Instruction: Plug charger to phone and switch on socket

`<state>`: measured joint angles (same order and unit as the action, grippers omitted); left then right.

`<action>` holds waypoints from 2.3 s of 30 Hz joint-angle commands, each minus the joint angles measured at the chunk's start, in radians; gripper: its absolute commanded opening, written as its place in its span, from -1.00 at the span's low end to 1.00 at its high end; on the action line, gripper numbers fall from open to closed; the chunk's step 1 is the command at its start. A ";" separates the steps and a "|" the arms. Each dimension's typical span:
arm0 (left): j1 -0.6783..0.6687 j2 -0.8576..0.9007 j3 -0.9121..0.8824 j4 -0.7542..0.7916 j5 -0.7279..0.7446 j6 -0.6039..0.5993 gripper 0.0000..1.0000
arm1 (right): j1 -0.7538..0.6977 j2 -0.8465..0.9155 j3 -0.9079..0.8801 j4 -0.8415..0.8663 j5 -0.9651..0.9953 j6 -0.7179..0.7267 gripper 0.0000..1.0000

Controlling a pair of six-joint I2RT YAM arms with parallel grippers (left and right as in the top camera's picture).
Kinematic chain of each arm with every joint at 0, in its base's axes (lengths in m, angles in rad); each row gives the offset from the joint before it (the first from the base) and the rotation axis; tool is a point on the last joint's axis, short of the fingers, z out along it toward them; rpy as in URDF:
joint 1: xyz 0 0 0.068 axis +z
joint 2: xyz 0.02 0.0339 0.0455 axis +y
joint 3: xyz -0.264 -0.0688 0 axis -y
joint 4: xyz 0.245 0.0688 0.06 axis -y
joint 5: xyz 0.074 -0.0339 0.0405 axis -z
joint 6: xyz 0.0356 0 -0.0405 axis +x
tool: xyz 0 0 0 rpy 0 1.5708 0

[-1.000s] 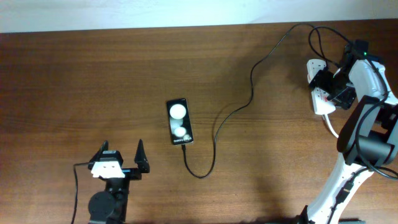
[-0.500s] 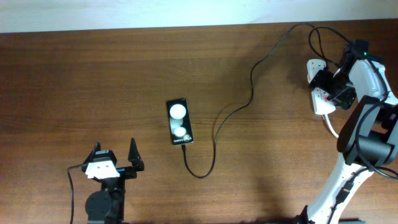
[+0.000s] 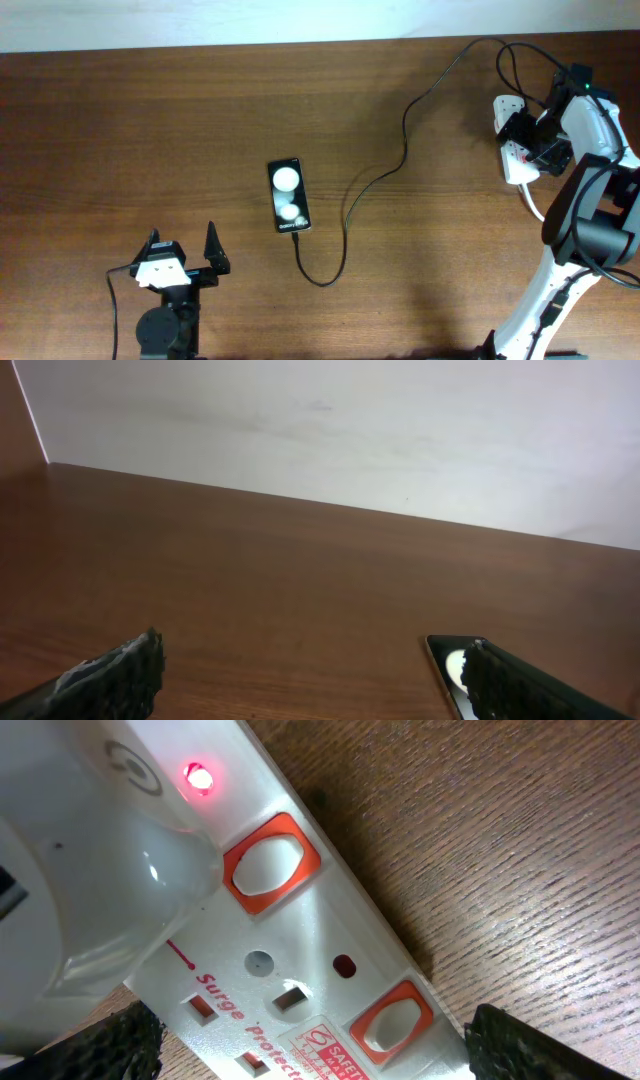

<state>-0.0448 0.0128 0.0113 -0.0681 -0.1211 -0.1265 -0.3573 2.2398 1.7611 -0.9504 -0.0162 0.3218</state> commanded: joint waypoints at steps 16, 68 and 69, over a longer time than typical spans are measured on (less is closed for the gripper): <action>0.005 -0.008 -0.002 0.000 -0.014 0.016 0.98 | 0.016 0.043 -0.011 0.027 -0.013 0.045 0.97; 0.005 -0.008 -0.002 0.000 -0.015 0.016 0.98 | 0.384 -0.922 -0.020 0.012 -0.013 0.045 0.97; 0.005 -0.008 -0.002 0.000 -0.015 0.016 0.98 | 0.384 -0.930 -0.024 0.004 -0.013 0.045 0.98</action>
<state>-0.0448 0.0128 0.0113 -0.0681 -0.1215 -0.1265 0.0261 1.3132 1.7473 -0.9340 -0.0277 0.3634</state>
